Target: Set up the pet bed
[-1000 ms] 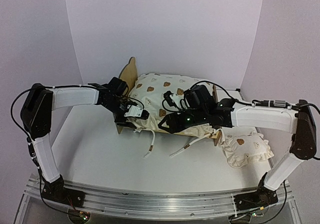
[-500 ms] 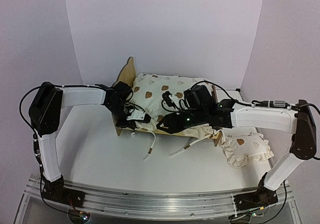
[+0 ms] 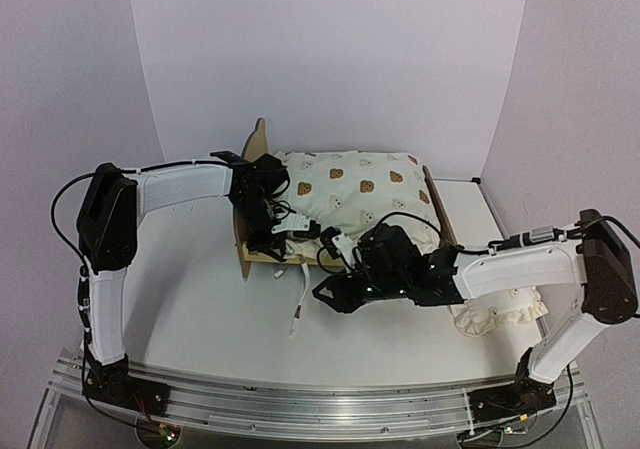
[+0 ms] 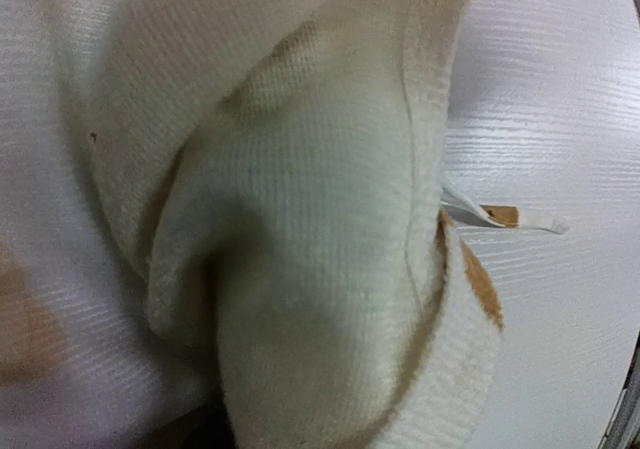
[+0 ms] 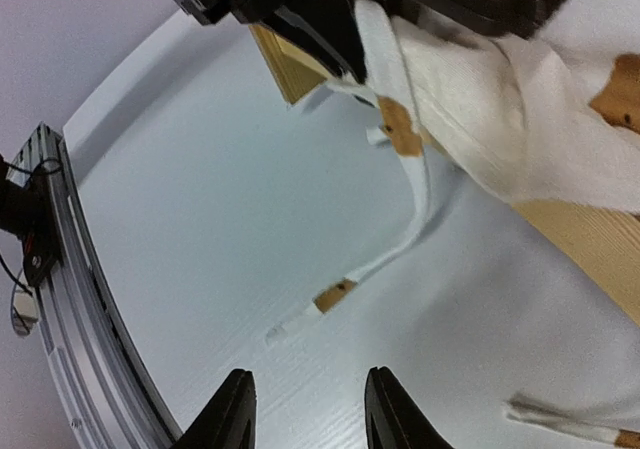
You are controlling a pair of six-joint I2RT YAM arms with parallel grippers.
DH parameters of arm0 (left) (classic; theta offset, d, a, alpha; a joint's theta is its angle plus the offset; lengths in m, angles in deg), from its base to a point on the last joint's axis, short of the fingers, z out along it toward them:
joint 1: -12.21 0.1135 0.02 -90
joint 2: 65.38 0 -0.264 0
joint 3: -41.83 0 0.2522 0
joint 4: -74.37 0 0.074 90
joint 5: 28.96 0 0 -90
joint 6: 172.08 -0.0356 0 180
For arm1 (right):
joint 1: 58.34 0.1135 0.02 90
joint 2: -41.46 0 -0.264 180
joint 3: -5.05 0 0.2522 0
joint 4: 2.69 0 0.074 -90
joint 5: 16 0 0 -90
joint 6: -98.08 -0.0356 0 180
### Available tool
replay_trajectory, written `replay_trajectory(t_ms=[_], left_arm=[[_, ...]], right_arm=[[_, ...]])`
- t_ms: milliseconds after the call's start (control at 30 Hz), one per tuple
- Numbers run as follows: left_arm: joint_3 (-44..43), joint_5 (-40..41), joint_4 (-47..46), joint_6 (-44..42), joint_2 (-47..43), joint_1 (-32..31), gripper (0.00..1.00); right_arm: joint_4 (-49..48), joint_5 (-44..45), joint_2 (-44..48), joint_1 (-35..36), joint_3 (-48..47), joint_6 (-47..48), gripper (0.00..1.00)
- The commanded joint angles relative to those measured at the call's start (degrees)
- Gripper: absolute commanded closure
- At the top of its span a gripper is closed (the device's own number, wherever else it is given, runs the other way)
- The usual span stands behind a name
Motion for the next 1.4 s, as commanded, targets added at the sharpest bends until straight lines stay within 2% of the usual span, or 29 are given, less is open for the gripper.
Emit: replay_trajectory(t_ms=[0,100,333,533,800,1067,1133,1200,1367], left_arm=[[-12.1,-4.2,-0.3,11.1,-2.3,-0.3,1.0],[-15.6,-8.3,2.3,15.3,-2.5,-0.8,1.0],[-17.5,-12.2,3.2,18.2,-3.4,-2.0,1.0],[-16.8,-12.9,2.7,17.8,-3.9,-2.3,1.0],[-15.8,-12.6,2.4,16.8,-4.0,-2.4,1.0],[-16.2,-12.8,2.5,16.3,-4.2,-2.7,1.0],[-16.2,-12.9,2.5,16.3,-4.3,-2.8,1.0],[-15.8,-12.8,2.6,16.3,-4.4,-2.8,1.0],[-12.7,-10.7,0.4,17.2,-5.3,-1.9,1.0]], right_arm=[[-20.0,14.8,-4.5,3.6,2.5,-2.1,0.61],[-27.7,22.4,-8.8,4.8,1.7,-3.6,0.61],[-45.4,32.1,-20.5,4.8,0.1,-4.8,0.59],[-49.3,33.0,-26.8,4.7,-5.7,-2.2,0.57],[-51.1,31.7,-31.2,4.1,-8.8,-5.0,0.55],[-51.1,37.1,-35.7,2.4,-11.7,-5.5,0.69],[-51.1,36.7,-36.2,2.0,-12.3,-5.5,0.81],[-51.1,35.4,-36.1,1.7,-12.1,-4.7,0.99],[-50.1,30.0,-30.7,1.8,-4.5,-2.4,1.0]])
